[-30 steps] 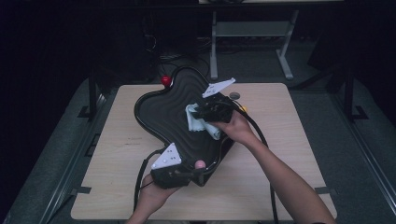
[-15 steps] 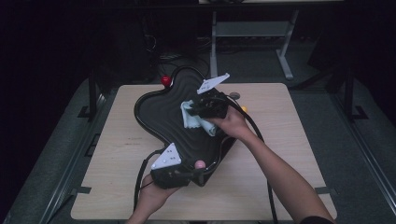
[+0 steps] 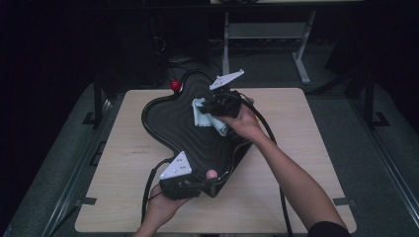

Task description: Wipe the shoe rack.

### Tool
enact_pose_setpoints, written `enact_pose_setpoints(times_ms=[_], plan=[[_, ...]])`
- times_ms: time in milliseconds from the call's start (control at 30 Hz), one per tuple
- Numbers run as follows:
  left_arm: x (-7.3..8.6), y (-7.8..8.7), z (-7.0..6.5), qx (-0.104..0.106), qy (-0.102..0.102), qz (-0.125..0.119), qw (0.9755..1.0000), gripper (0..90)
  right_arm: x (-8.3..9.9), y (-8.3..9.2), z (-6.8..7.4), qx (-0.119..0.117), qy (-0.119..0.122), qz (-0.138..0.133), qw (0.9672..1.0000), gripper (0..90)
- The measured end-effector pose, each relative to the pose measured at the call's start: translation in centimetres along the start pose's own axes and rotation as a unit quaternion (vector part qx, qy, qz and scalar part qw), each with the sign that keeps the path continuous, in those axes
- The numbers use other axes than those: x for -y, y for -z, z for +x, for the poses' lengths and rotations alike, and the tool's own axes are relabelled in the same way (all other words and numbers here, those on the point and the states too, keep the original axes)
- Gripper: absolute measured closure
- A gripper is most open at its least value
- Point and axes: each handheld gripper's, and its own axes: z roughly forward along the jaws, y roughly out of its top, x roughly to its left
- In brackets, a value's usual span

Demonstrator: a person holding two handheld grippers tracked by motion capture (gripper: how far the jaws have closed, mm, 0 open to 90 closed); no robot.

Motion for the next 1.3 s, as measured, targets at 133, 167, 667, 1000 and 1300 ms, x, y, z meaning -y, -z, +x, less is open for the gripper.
enact_pose_setpoints(times_ms=[133, 167, 667, 1000, 1300], plan=[[0.0, 0.0, 0.0, 0.001, 0.0, -0.001, 1.0, 60.1, -0.3, -0.4, 1.8, -0.013, 0.029, 0.002, 0.9995, 76.0], [0.0, 0.0, 0.0, 0.001, 0.0, 0.0, 1.0, 60.0, -0.4, -0.5, 2.2, -0.013, 0.041, 0.004, 0.9991, 76.0], [0.0, 0.0, 0.0, 0.002, 0.0, 0.0, 1.0, 60.0, -2.0, -1.3, 2.0, -0.019, 0.047, 0.006, 0.9987, 76.2], [0.0, 0.0, 0.0, 0.003, -0.001, 0.0, 1.0, 60.0, -2.9, -1.8, 2.6, -0.014, 0.065, 0.009, 0.9977, 76.0], [0.0, 0.0, 0.0, 0.005, 0.0, 0.001, 1.0, 60.1, -3.3, -1.7, 0.9, -0.005, 0.038, 0.008, 0.9992, 76.0]])
